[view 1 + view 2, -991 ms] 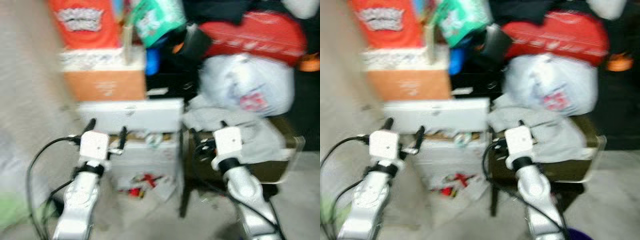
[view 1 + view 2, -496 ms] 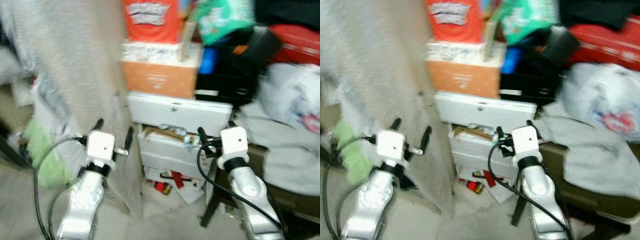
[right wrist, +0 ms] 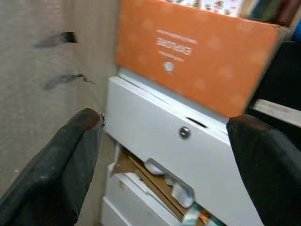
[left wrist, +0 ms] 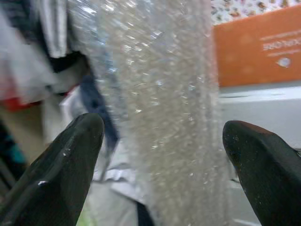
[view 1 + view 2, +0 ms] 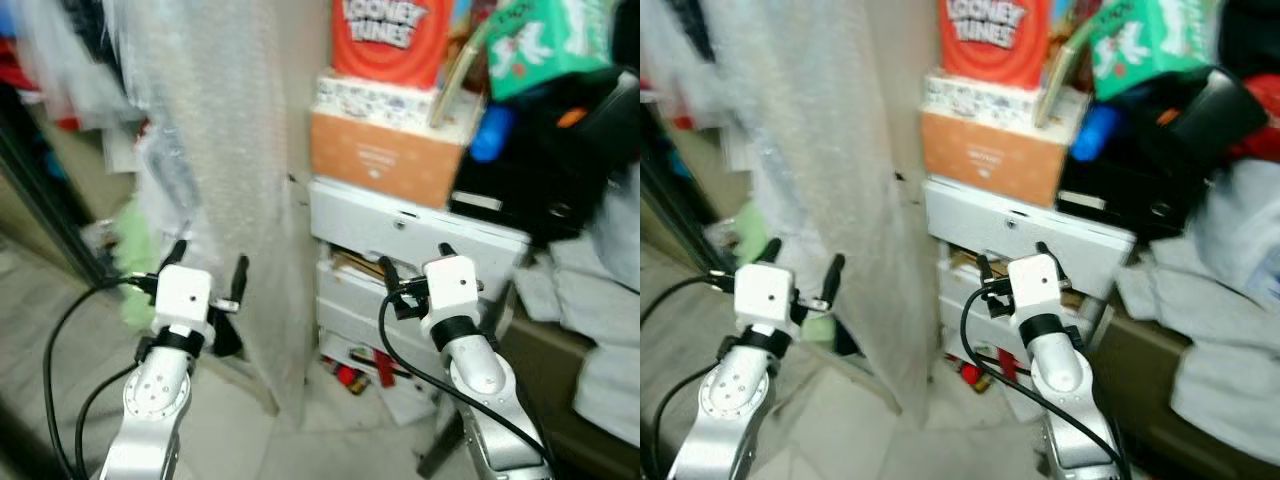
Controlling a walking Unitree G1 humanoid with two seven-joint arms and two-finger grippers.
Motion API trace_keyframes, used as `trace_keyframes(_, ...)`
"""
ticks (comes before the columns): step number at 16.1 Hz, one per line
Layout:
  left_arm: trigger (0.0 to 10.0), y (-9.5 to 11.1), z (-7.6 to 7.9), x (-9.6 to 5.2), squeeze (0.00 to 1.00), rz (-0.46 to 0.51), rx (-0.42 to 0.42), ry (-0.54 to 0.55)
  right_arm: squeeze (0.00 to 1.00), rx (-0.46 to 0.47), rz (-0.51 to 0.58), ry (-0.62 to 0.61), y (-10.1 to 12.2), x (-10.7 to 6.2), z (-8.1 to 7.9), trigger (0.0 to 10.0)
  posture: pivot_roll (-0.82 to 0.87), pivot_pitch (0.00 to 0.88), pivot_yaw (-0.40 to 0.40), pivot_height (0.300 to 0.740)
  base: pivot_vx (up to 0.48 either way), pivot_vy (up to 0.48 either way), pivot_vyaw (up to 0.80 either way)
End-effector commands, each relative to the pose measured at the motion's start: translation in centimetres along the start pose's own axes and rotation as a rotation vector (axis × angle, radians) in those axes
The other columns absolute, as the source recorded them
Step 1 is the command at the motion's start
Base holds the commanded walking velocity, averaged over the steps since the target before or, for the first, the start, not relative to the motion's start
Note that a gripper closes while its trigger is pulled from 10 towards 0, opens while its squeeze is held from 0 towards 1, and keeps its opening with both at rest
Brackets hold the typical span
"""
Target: Clean up the room
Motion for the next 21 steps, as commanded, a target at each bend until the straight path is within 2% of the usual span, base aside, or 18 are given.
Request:
trace_keyframes(1,10.0,0.27,0.47,-0.09,0.00,0.004,-0.002,-0.011,0.00,-0.008,0.007,-0.014,0.29,-0.05,0.51,10.0,-0.09,0.010,0.011,0.740,0.000,0.000,0.80)
trace_keyframes(14,10.0,0.09,0.52,-0.37,0.00,-0.026,0.008,-0.009,0.00,-0.009,0.019,-0.015,0.85,0.06,0.53,10.0,-0.09,0.036,0.004,0.740,0.000,0.000,0.74)
trace_keyframes(16,10.0,0.11,0.54,-0.33,0.00,-0.024,0.003,-0.007,0.00,-0.009,0.021,-0.013,0.90,0.06,0.50,10.0,-0.09,0.035,0.005,0.740,0.000,0.000,0.00)
trace_keyframes(21,10.0,0.22,0.76,-0.21,0.00,-0.022,-0.010,-0.029,0.00,-0.005,0.028,-0.007,1.03,0.08,0.40,10.0,-0.10,0.032,0.004,0.740,0.000,0.000,0.64)
Point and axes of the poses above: a point about 5 cm out from each wrist's last joint towards the gripper, its own x axis pointing out of the wrist towards the gripper, its own y axis along the axis of the wrist's last joint, z = x × y, the point moved 2 cm from there along x, pointing out of the wrist towards the gripper, and after that the axes turned 8 degrees about x, right-handed, at the moved point
